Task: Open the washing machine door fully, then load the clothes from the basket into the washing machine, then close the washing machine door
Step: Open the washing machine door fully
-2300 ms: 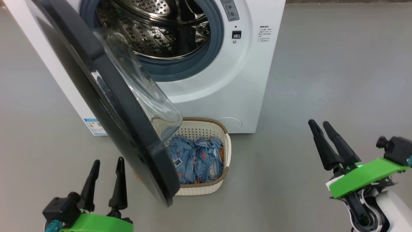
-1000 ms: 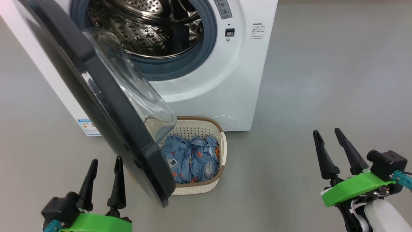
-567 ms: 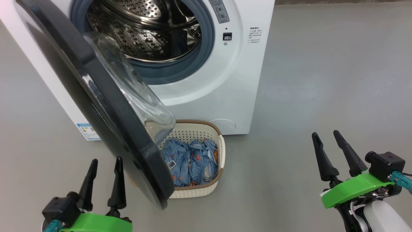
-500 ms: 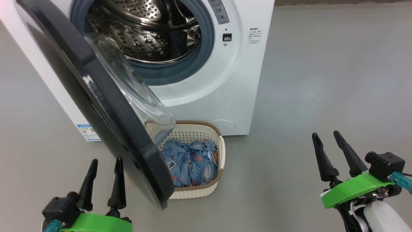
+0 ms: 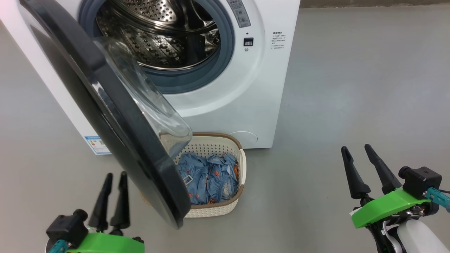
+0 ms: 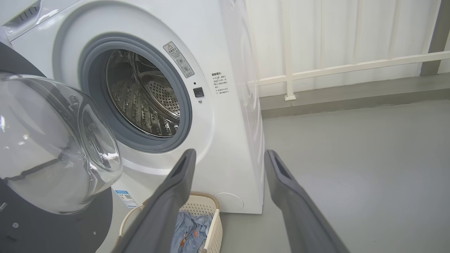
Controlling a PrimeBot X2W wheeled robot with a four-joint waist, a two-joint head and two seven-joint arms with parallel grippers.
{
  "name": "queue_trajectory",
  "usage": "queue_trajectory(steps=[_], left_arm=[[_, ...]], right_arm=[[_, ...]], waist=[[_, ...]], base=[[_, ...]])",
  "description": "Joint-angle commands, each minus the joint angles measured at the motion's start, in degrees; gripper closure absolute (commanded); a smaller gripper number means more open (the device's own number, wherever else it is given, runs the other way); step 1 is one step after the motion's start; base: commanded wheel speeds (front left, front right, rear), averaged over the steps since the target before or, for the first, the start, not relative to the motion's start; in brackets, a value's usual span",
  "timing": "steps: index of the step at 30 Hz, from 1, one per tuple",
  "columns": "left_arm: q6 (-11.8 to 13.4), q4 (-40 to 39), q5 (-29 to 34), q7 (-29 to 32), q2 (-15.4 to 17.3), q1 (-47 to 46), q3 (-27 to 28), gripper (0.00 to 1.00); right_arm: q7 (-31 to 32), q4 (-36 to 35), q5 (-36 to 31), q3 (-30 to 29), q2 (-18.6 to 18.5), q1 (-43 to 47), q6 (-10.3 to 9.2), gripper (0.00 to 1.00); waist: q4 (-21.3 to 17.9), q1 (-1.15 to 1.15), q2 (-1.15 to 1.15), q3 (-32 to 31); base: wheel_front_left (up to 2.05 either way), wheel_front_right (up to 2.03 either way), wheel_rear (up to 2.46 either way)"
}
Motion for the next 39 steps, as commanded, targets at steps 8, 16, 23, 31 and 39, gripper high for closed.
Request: queue_trajectory(steps=[8,16,23,31,39], left_arm=[[0.07,-6.63,0.75,-0.36,0.19,-1.3,3.97,1.0],[-0.2,-18.65,4.18,-0.36,-0.66,-1.37,4.78,1.0],[-0.85,-31.49,4.95,-0.36,-1.01,0.16,-2.63,1.0],[-0.94,-32.44,2.97,1.18,-0.18,0.37,-10.49,1.0],[-0.96,-25.73,0.2,3.3,0.09,-0.57,-15.37,1.0]], right_arm=[[-0.7,-0.94,0.53,0.9,-0.69,-0.87,0.33,0.0],[-0.7,-0.93,0.42,0.57,-0.17,-0.72,0.33,0.0],[-0.7,-0.64,0.7,0.73,0.24,-0.82,0.33,0.0],[-0.7,-0.8,0.94,0.96,0.52,-1.01,0.33,0.0],[-0.7,-0.82,0.97,1.38,1.01,-1.68,0.33,0.0]], waist=[[0.36,0.0,0.0,0.41],[1.16,0.0,0.0,1.19],[1.42,0.0,0.0,0.35],[1.09,0.0,0.0,0.87],[-0.22,0.0,0.0,2.1]], base=[[0.0,0.0,0.0],[0.0,0.0,0.0],[0.0,0.0,0.0],[0.0,0.0,0.0],[0.0,0.0,0.0]])
